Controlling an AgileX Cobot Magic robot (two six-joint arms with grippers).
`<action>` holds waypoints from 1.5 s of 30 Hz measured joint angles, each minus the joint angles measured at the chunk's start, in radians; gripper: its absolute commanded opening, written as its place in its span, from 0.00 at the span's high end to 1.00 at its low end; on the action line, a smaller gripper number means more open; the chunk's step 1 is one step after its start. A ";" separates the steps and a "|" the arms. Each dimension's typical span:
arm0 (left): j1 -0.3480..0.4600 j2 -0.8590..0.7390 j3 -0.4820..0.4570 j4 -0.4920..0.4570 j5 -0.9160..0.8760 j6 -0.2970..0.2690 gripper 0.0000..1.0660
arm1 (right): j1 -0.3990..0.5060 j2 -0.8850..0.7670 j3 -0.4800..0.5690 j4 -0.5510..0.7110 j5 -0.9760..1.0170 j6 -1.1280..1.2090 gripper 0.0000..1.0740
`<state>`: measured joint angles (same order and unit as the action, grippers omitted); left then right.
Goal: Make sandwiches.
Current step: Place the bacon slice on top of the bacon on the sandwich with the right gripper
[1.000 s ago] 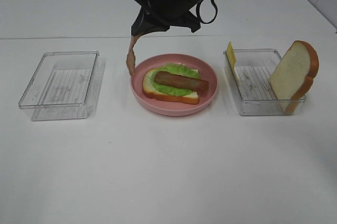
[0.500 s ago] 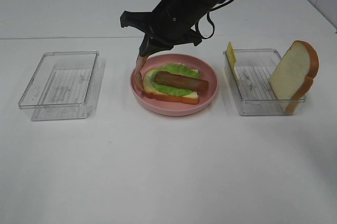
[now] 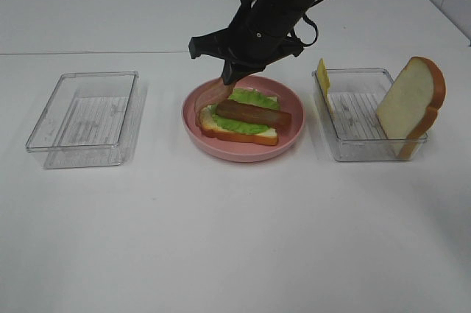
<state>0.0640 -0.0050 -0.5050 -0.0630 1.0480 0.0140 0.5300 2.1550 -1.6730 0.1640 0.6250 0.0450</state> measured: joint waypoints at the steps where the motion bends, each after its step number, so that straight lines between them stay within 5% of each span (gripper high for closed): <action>1: 0.000 0.000 0.000 0.000 0.000 0.000 0.08 | 0.000 0.000 0.000 -0.024 0.002 0.013 1.00; 27: 0.000 0.000 0.000 0.000 0.000 0.000 0.08 | 0.000 0.000 0.000 -0.185 0.023 0.063 0.99; 30: 0.000 0.000 0.000 0.000 0.000 0.000 0.08 | 0.000 0.000 0.000 -0.185 0.023 0.068 0.86; 32: 0.000 0.000 0.000 0.000 0.000 0.000 0.08 | 0.000 0.000 0.000 -0.186 0.023 0.069 0.61; 33: 0.000 0.000 0.000 0.000 0.000 0.000 0.08 | 0.000 0.000 0.000 -0.186 0.023 0.069 0.61; 35: 0.000 0.000 0.000 0.000 0.000 0.000 0.08 | 0.000 0.000 0.000 -0.186 0.024 0.074 0.21; 38: 0.000 0.000 0.000 0.000 0.000 0.000 0.08 | 0.000 -0.001 0.000 -0.186 0.026 0.076 0.08; 45: 0.000 0.000 0.000 0.000 0.000 0.000 0.08 | 0.000 -0.040 -0.002 -0.186 0.063 0.106 0.08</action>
<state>0.0640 -0.0050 -0.5050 -0.0630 1.0480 0.0140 0.5300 2.1150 -1.6750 -0.0220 0.6880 0.1510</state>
